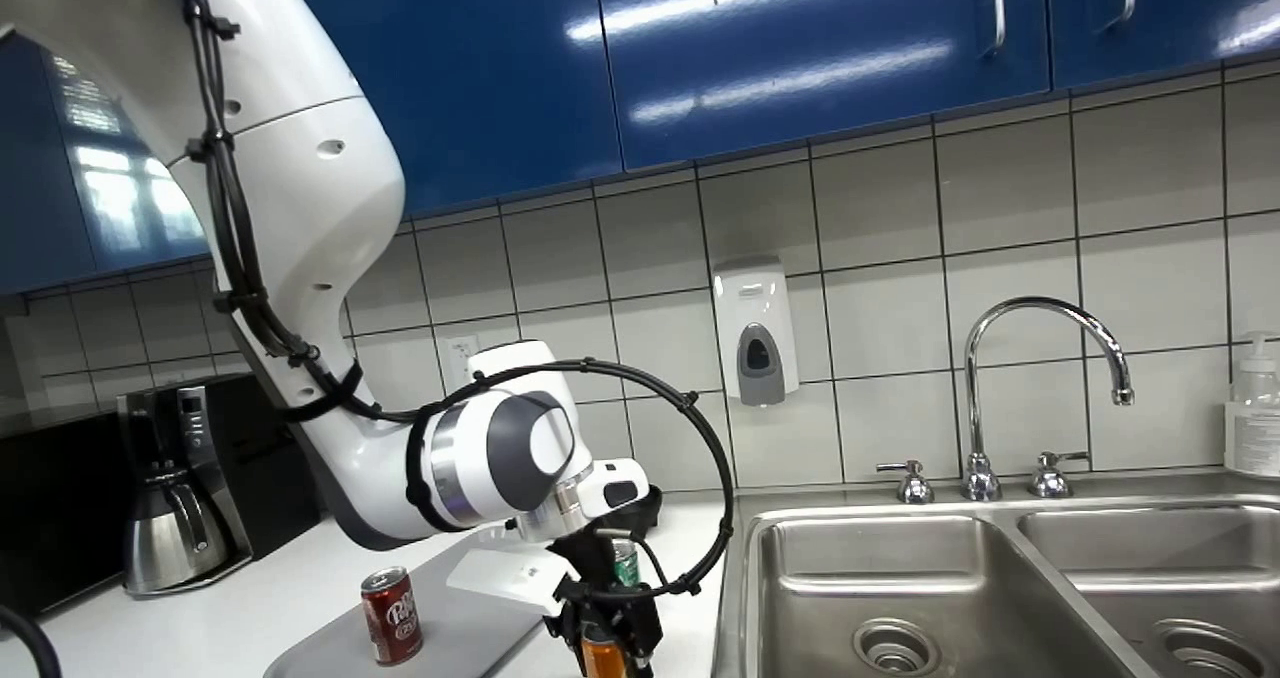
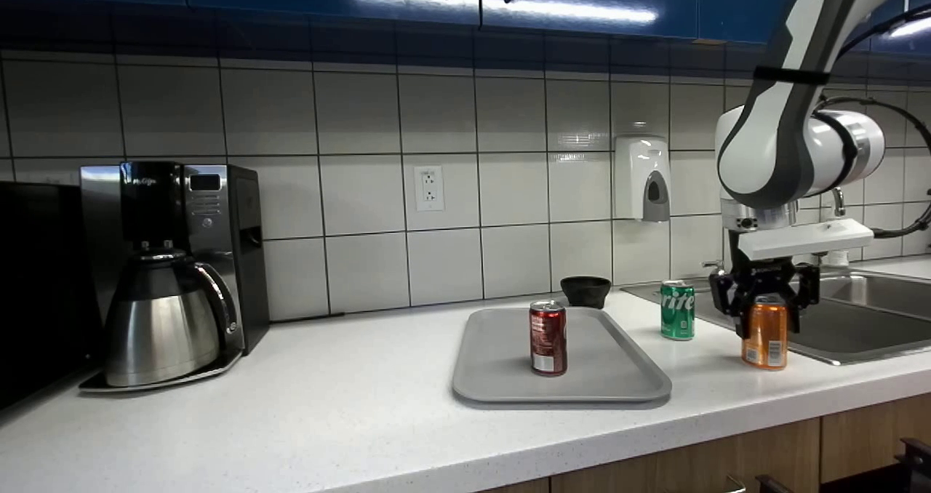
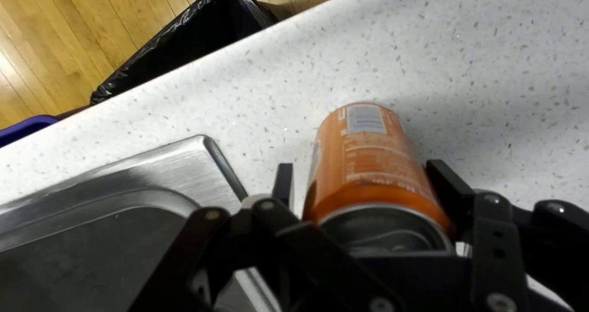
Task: Put the two cans on the tray
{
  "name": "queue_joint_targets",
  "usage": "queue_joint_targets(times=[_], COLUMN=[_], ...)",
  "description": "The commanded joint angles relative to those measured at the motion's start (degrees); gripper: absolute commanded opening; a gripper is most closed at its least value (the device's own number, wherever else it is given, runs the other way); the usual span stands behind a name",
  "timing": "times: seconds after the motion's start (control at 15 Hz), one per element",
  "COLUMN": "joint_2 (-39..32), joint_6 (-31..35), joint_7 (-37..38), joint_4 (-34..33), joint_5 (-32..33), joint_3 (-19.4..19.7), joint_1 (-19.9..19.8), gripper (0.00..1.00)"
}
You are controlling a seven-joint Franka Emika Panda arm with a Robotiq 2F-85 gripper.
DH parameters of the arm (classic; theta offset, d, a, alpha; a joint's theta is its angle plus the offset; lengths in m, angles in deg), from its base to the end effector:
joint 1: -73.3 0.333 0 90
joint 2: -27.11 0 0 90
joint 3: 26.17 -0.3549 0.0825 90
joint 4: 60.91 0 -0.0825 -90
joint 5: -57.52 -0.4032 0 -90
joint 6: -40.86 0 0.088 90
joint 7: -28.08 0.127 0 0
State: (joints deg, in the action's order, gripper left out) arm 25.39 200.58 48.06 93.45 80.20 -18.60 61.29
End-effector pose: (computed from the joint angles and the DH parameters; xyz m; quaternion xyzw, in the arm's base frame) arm 0.4055 -0.1289 0.2278 0.9837 -0.1601 0.0312 0.0758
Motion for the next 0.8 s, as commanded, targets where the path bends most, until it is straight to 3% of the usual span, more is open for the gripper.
queue_joint_targets(times=[0.0, 0.73], joint_2=[-1.6, 5.3], joint_6=[0.4, 0.9], joint_7=[1.8, -0.3], joint_4=[-1.2, 0.8], joint_5=[1.8, -0.8], joint_3=[1.3, 0.1], joint_1=[1.8, 4.6], gripper=[0.42, 0.41])
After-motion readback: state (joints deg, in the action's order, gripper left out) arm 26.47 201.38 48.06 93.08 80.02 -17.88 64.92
